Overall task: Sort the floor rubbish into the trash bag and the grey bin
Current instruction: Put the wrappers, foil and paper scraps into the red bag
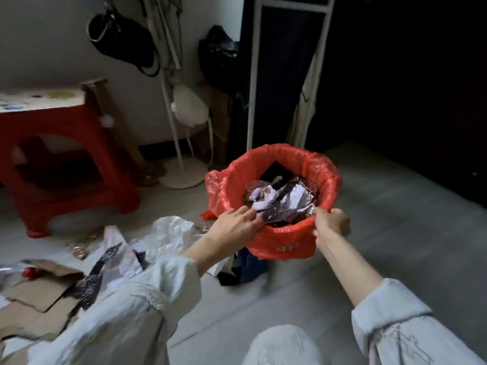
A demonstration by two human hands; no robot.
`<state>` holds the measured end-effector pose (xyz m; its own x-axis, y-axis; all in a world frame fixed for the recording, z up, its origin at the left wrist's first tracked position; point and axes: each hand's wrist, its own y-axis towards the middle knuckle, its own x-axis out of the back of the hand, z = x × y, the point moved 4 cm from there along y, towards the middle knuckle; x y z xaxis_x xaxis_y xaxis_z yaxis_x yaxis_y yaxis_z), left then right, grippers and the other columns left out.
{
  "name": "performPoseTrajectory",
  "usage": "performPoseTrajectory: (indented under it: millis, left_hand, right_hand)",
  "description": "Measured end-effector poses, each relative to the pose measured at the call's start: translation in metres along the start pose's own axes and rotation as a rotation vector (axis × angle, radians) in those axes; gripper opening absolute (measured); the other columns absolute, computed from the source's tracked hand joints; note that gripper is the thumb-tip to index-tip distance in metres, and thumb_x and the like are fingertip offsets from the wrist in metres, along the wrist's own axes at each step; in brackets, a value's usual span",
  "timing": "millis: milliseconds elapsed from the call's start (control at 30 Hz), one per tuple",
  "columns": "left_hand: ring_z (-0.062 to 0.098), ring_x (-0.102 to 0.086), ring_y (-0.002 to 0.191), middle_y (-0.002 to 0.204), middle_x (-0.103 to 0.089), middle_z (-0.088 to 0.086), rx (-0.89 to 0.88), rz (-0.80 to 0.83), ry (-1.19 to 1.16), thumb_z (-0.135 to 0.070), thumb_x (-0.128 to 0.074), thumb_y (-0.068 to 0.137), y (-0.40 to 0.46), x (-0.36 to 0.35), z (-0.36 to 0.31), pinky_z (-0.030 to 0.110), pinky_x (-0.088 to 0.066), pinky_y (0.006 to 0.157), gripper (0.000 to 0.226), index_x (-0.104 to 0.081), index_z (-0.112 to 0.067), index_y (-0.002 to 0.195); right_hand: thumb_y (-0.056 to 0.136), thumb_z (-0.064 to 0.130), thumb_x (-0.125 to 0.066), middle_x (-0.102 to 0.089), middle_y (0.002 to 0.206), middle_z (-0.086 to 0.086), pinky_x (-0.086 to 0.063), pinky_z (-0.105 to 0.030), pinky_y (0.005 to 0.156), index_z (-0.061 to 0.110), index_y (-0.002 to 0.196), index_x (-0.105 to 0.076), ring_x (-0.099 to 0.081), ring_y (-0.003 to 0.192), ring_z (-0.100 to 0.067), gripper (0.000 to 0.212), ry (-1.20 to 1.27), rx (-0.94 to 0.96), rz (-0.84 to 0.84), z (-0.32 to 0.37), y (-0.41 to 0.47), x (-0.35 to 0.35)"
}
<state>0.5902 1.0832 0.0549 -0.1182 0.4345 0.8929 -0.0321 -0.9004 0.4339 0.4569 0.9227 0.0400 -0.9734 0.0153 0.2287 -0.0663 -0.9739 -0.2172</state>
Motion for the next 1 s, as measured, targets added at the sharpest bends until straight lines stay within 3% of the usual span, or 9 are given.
performPoseTrajectory:
  millis: [200, 267, 400, 533, 600, 667, 733, 867, 1000]
  left_hand:
    - [0.017, -0.055, 0.061, 0.073, -0.056, -0.001, -0.051, 0.093, 0.004, -0.016, -0.078, 0.068, 0.062, -0.085, -0.028, 0.029, -0.050, 0.044, 0.031, -0.064, -0.014, 0.096]
    - [0.014, -0.056, 0.062, 0.073, -0.057, -0.004, -0.079, 0.114, 0.024, -0.015, -0.066, 0.075, 0.073, -0.118, -0.041, 0.026, -0.050, 0.045, 0.027, -0.066, -0.016, 0.101]
    - [0.011, -0.057, 0.064, 0.073, -0.057, -0.009, -0.108, 0.229, 0.045, -0.018, -0.036, 0.074, 0.071, -0.164, -0.067, 0.021, -0.048, 0.050, 0.046, -0.068, -0.020, 0.107]
    - [0.012, -0.059, 0.068, 0.078, -0.060, -0.007, -0.177, 0.259, 0.034, -0.019, -0.076, 0.063, 0.075, -0.178, -0.077, 0.021, -0.046, 0.052, 0.040, -0.070, -0.023, 0.102]
    - [0.016, -0.059, 0.084, 0.095, -0.060, -0.003, -0.140, 0.327, 0.004, -0.017, -0.072, 0.073, 0.081, -0.175, -0.078, 0.025, -0.048, 0.064, 0.045, -0.063, -0.021, 0.116]
    - [0.020, -0.049, 0.110, 0.120, -0.050, 0.001, -0.101, 0.493, -0.042, -0.014, -0.045, 0.093, 0.084, -0.176, -0.077, 0.030, -0.044, 0.084, 0.045, -0.040, -0.019, 0.138]
    - [0.022, -0.044, 0.120, 0.130, -0.045, 0.003, -0.073, 0.630, -0.124, -0.016, -0.037, 0.097, 0.086, -0.177, -0.072, 0.032, -0.043, 0.093, 0.049, -0.027, -0.020, 0.145]
    - [0.023, -0.054, 0.115, 0.130, -0.053, 0.005, 0.020, 0.837, -0.309, -0.017, -0.044, 0.094, 0.081, -0.163, -0.052, 0.040, -0.046, 0.096, 0.041, -0.044, -0.022, 0.135]
    - [0.022, -0.052, 0.115, 0.129, -0.055, 0.003, 0.115, 0.753, -0.405, -0.015, -0.044, 0.096, 0.073, -0.123, -0.038, 0.029, -0.039, 0.100, 0.032, -0.054, -0.015, 0.127]
  right_hand:
    - [0.058, 0.033, -0.059, -0.069, 0.094, -0.019, -0.055, -0.053, 0.078, 0.019, 0.079, -0.060, -0.066, 0.087, -0.039, 0.026, 0.050, -0.076, -0.064, -0.058, 0.092, 0.016]
    - [0.056, 0.034, -0.057, -0.068, 0.094, -0.018, -0.054, -0.054, 0.079, 0.023, 0.075, -0.053, -0.066, 0.088, -0.038, 0.022, 0.042, -0.126, -0.082, -0.091, 0.126, 0.019]
    - [0.071, 0.016, -0.063, -0.062, 0.082, -0.014, -0.053, -0.055, 0.081, 0.015, 0.079, -0.055, -0.060, 0.075, -0.030, 0.011, 0.043, -0.230, -0.086, -0.124, 0.135, 0.034]
    - [0.076, 0.011, -0.063, -0.058, 0.078, -0.010, -0.052, -0.054, 0.084, 0.011, 0.089, -0.057, -0.055, 0.075, -0.027, 0.014, 0.067, -0.299, -0.098, -0.151, 0.140, 0.042]
    - [0.080, 0.012, -0.063, -0.061, 0.089, -0.016, -0.051, -0.053, 0.088, 0.005, 0.103, -0.059, -0.055, 0.080, -0.027, 0.024, 0.097, -0.333, -0.102, -0.158, 0.139, 0.044]
    - [0.085, 0.015, -0.061, -0.062, 0.102, -0.020, -0.049, -0.052, 0.091, 0.001, 0.110, -0.057, -0.056, 0.083, -0.027, 0.029, 0.116, -0.367, -0.066, -0.161, 0.137, 0.044]
    - [0.088, 0.017, -0.057, -0.062, 0.107, -0.017, -0.050, -0.051, 0.091, 0.001, 0.113, -0.055, -0.060, 0.088, -0.031, 0.030, 0.081, -0.379, -0.007, -0.155, 0.134, 0.042]
    - [0.085, 0.012, -0.054, -0.054, 0.129, -0.021, -0.045, -0.043, 0.097, -0.002, 0.129, -0.046, -0.055, 0.114, -0.037, 0.047, -0.197, -0.227, 0.023, -0.127, 0.116, 0.040]
    - [0.087, 0.013, -0.053, -0.042, 0.139, -0.021, -0.032, -0.039, 0.108, 0.000, 0.135, -0.037, -0.041, 0.128, -0.036, 0.052, -0.415, 0.098, 0.041, -0.086, 0.077, 0.033]
